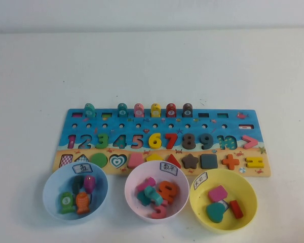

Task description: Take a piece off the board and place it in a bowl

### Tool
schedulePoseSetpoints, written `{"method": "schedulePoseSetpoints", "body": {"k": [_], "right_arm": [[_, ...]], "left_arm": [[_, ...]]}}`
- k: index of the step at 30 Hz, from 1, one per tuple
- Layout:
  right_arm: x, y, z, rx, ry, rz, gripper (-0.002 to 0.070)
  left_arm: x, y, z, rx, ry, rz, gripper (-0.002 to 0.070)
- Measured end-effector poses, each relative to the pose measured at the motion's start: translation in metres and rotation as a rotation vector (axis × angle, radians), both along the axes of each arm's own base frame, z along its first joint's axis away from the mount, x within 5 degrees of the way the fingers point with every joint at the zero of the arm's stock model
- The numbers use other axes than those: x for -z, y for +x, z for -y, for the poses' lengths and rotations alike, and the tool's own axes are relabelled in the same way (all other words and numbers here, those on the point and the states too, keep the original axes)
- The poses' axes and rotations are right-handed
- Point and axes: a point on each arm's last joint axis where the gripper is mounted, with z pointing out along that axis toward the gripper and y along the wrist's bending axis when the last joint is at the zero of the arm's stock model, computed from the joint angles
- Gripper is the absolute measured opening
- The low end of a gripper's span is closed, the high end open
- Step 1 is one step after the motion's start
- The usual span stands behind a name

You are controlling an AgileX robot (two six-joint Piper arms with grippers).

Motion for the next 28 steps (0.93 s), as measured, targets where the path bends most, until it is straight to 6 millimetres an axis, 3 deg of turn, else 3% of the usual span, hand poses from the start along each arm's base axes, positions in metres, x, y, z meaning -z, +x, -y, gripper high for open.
{"method": "schedulePoseSetpoints", "body": {"k": [10,28], "right_arm": [[0.0,0.0,0.0,0.001,0.0,0.0,-0.0017],[0.0,0.0,0.0,0.001,0.0,0.0,-0.0017]], "left_arm": [[0.015,-0.011,-0.007,-0.09,0.018,-0.119,0.0002],[0.016,-0.012,-0.007,-0.09,0.021,-0.128,0.0002]]}}
